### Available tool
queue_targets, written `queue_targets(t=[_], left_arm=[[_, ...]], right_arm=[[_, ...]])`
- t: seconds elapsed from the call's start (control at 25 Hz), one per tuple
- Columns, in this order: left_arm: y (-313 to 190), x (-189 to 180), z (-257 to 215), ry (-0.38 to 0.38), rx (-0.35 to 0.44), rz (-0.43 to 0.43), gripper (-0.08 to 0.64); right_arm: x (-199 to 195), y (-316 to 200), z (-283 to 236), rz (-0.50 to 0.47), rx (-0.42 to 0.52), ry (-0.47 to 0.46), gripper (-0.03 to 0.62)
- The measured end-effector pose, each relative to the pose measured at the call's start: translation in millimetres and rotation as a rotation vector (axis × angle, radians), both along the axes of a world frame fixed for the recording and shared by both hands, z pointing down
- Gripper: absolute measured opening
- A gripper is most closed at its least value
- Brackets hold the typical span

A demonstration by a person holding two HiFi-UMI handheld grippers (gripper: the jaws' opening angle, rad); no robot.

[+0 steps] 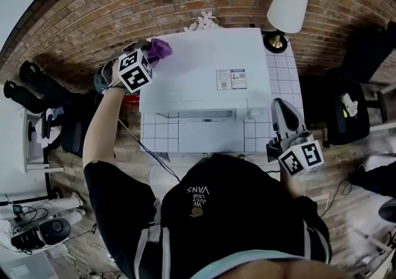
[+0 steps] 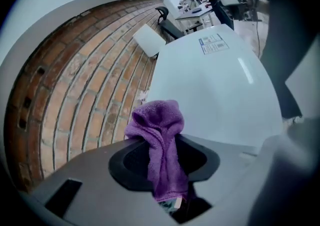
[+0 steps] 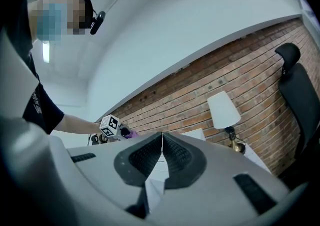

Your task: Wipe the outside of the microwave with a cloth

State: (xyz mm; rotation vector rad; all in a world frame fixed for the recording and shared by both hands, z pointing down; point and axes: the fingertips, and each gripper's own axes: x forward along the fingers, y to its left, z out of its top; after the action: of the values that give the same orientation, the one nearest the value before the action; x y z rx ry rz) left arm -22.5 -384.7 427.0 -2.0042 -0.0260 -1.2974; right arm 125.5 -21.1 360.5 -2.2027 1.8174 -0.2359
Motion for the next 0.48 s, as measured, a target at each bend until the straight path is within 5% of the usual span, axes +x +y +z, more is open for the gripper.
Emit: queue_targets(t=[0.24, 0.48], left_arm=[[-23, -73, 7, -0.008, 0.001, -0.071, 0.141], [-12, -71, 19, -0.018, -0.025, -0.032, 0.141]], right_arm=[[-21, -30, 3, -0.065, -0.009, -0.001, 0.005], [-27, -28, 4, -0.056, -0.010, -0.002, 0.004]])
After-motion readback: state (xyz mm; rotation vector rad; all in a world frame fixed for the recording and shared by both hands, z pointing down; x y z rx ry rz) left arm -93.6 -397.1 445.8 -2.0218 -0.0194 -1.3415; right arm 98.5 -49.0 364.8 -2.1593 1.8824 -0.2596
